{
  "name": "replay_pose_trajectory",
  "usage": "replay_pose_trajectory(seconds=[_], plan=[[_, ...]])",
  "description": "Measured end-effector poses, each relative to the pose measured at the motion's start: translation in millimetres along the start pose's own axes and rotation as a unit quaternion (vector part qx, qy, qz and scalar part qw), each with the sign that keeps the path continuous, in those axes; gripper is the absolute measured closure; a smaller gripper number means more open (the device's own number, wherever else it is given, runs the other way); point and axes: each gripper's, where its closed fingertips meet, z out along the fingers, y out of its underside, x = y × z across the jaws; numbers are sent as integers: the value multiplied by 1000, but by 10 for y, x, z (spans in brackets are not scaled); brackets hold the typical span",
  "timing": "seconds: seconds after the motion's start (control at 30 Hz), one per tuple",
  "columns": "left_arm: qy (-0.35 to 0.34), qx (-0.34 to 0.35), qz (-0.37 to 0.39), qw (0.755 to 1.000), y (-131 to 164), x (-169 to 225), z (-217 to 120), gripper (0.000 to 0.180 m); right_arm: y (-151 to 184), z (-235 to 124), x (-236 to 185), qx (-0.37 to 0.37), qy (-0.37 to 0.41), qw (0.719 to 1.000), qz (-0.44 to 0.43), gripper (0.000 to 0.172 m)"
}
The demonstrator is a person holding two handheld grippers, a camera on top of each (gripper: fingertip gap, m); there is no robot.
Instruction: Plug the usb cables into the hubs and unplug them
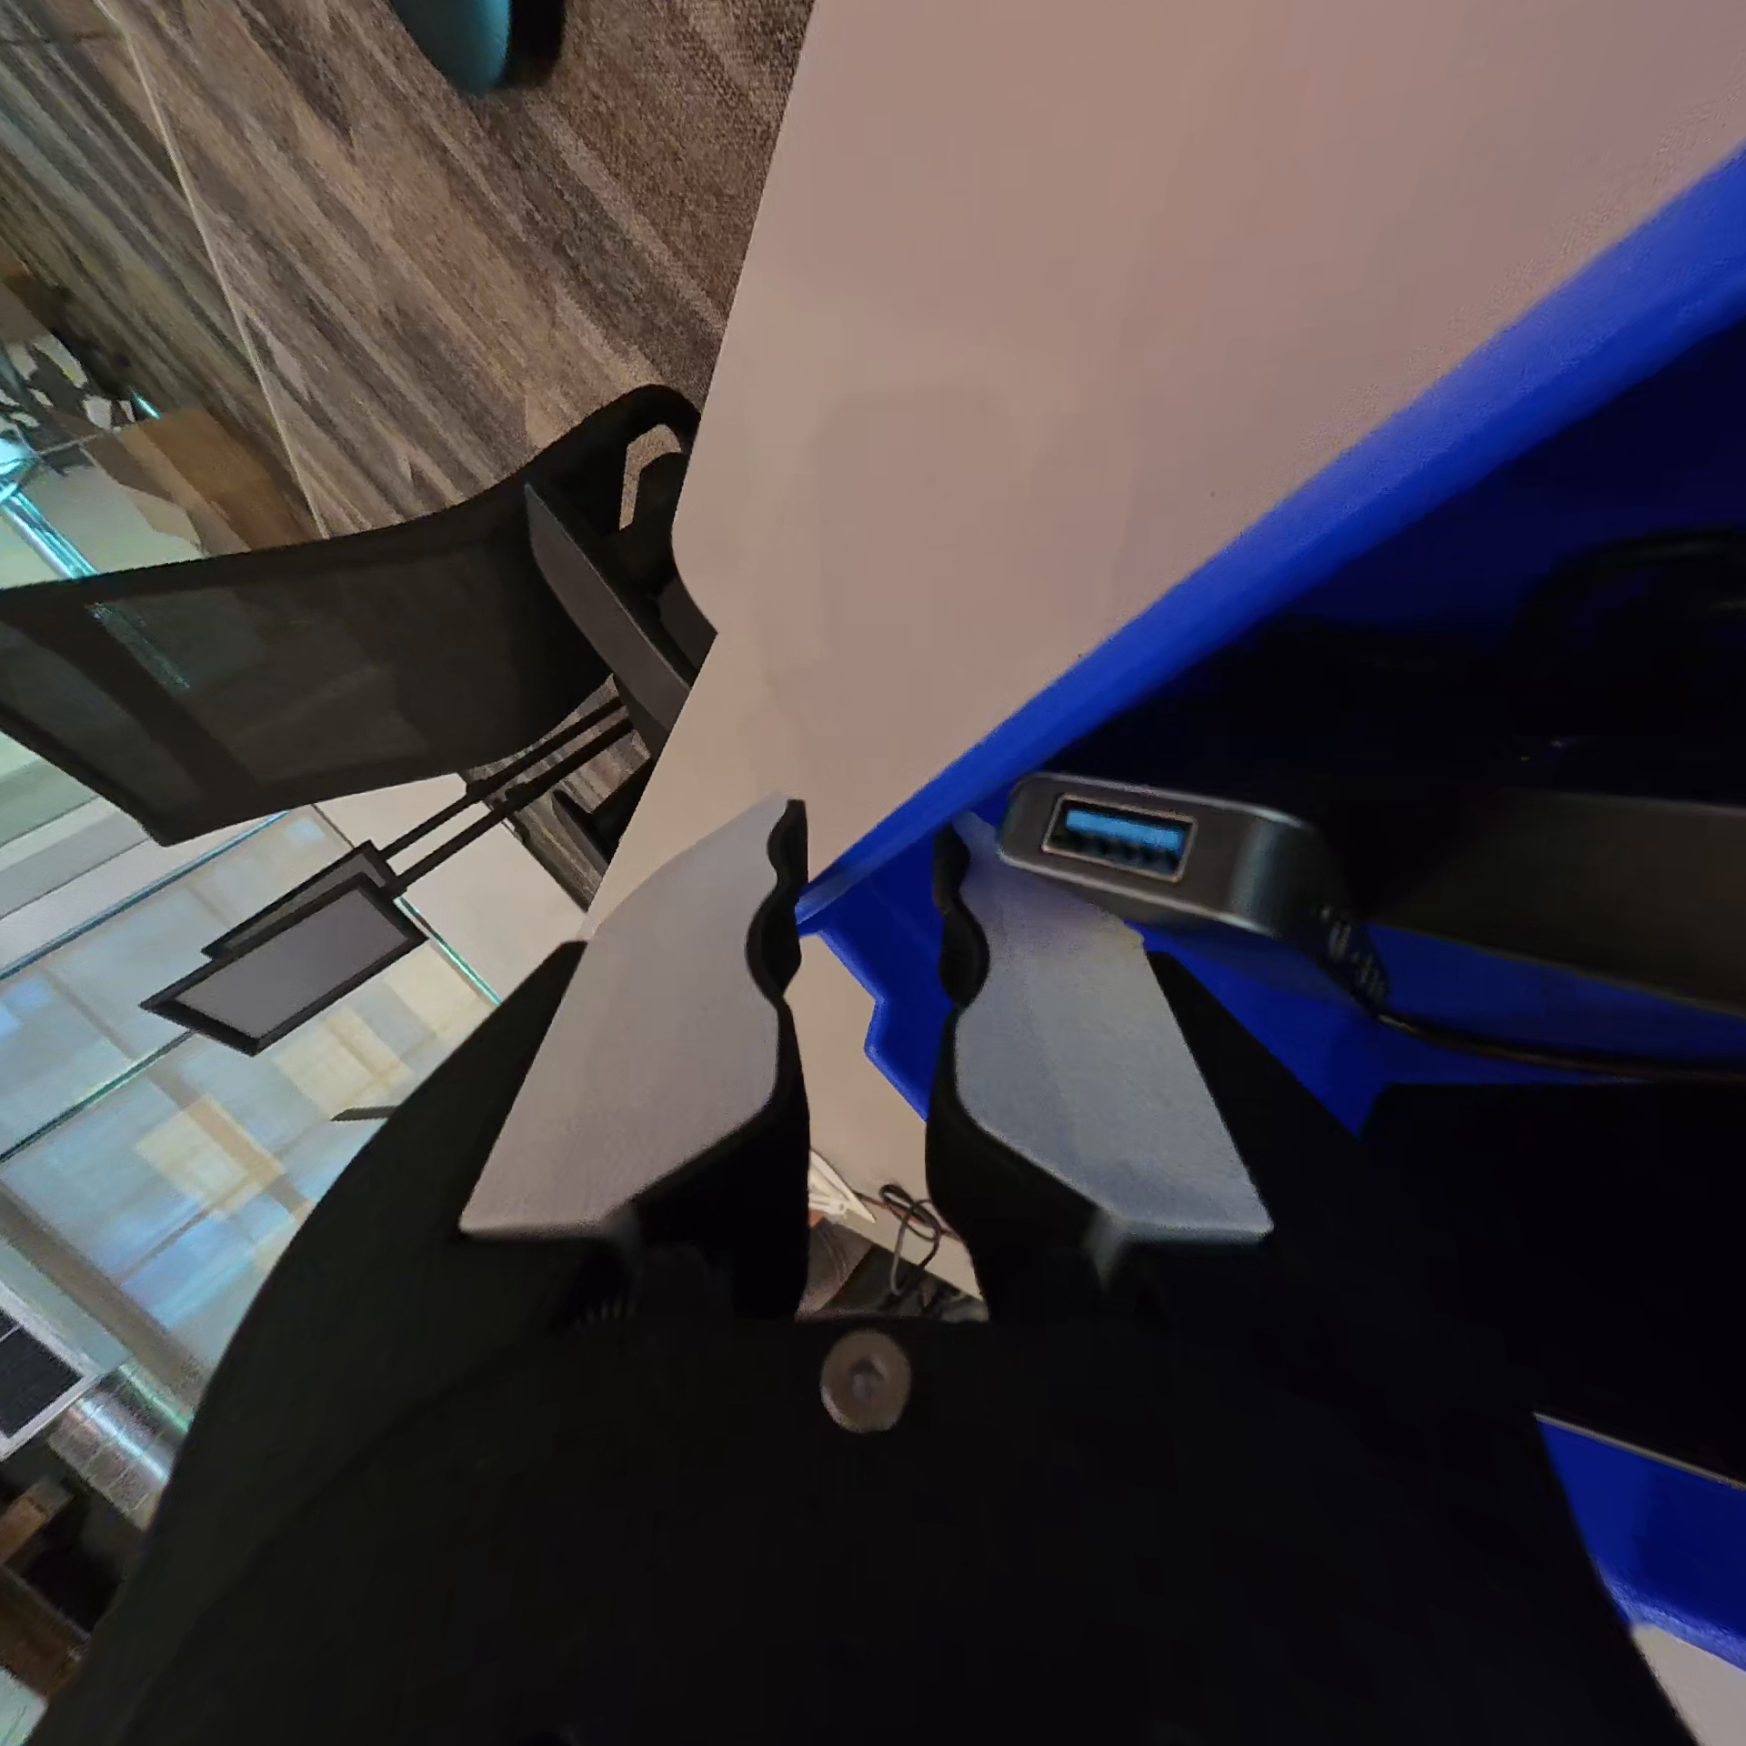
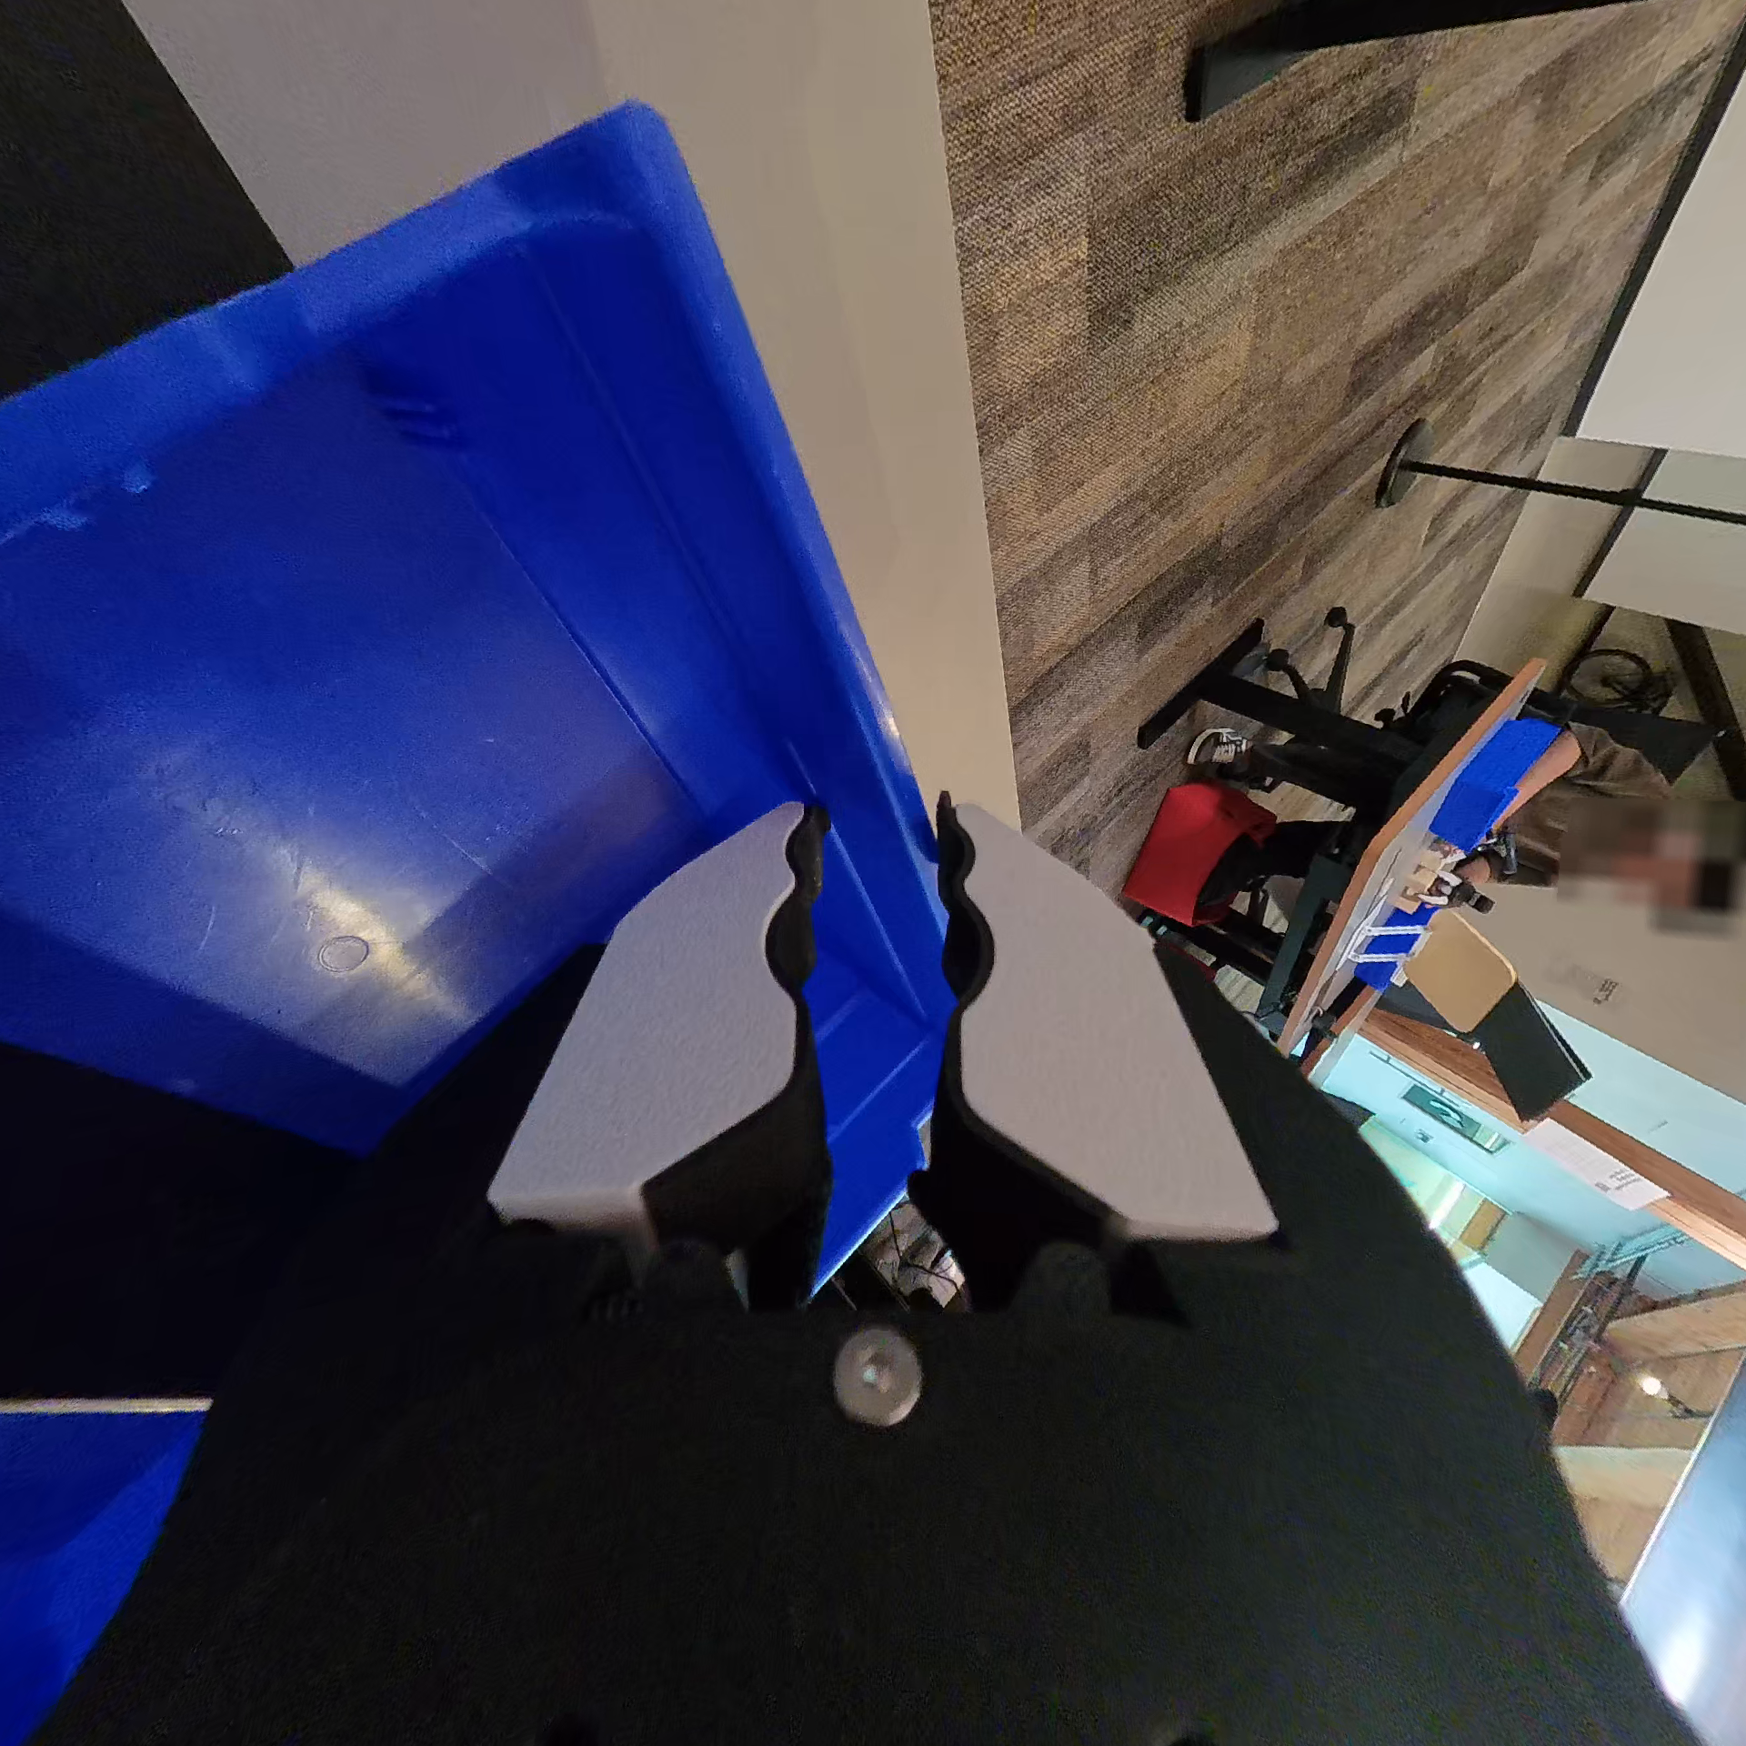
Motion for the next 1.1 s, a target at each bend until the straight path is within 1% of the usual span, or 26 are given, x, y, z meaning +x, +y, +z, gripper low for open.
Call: replay_pose_trajectory(seconds=[0.17, 0.23, 0.27, 0.3, 0.33, 0.37, 0.47, 0.53, 0.57, 0.67, 0.73, 0.77, 0.83, 0.87, 0.93, 0.97, 1.03, 1.1], plan=[[8, 12, -2, 1000, -33, 16, -23, 154, -16, 11, 5, -2, -3, 1000, 14, 148], [4, 24, 10, 1000, -26, 13, -35, 150, -13, 12, 12, -2, 5, 1000, 27, 145], [8, 37, -4, 999, -25, 11, -52, 136, -2, 0, 30, -4, 16, 999, 32, 142], [12, 46, -24, 999, -2, -8, -64, 118, 12, -31, 52, -5, 26, 999, 39, 136], [23, 58, -42, 997, 29, -4, -81, 108, 26, -83, 77, -3, 32, 998, 48, 131], [37, 73, -59, 995, 59, 12, -115, 104, 38, -156, 103, 3, 35, 998, 60, 127], [61, 131, -106, 984, 158, 16, -313, 96, 40, -480, 193, 35, 54, 993, 94, 120], [47, 160, -133, 977, 294, -43, -501, 89, 29, -778, 223, 61, 70, 989, 117, 115], [46, 189, -151, 969, 348, -44, -646, 89, 16, -955, 219, 78, 78, 985, 130, 114], [56, 298, -205, 931, 517, 109, -1216, 90, -77, -1583, 80, 153, 93, 969, 171, 108], [33, 348, -224, 910, 721, 246, -1571, 92, -165, -2023, -156, 210, 89, 954, 193, 105], [35, 378, -234, 895, 790, 368, -1755, 92, -215, -2231, -314, 237, 83, 947, 202, 104], [70, 432, -239, 867, 865, 728, -2106, 92, -341, -2601, -716, 289, 58, 931, 215, 102], [80, 452, -233, 857, 891, 924, -2262, 93, -414, -2751, -960, 310, 41, 925, 217, 103], [100, 478, -205, 848, 918, 1384, -2512, 94, -538, -2945, -1480, 330, 13, 920, 211, 103], [106, 487, -197, 844, 918, 1605, -2606, 94, -605, -3006, -1753, 338, -6, 917, 211, 101], [144, 507, -168, 833, 841, 2132, -2786, 94, -778, -3109, -2323, 361, -61, 907, 209, 99], [151, 501, -136, 841, 764, 2568, -2839, 91, -855, -3128, -2733, 356, -88, 906, 212, 92]])
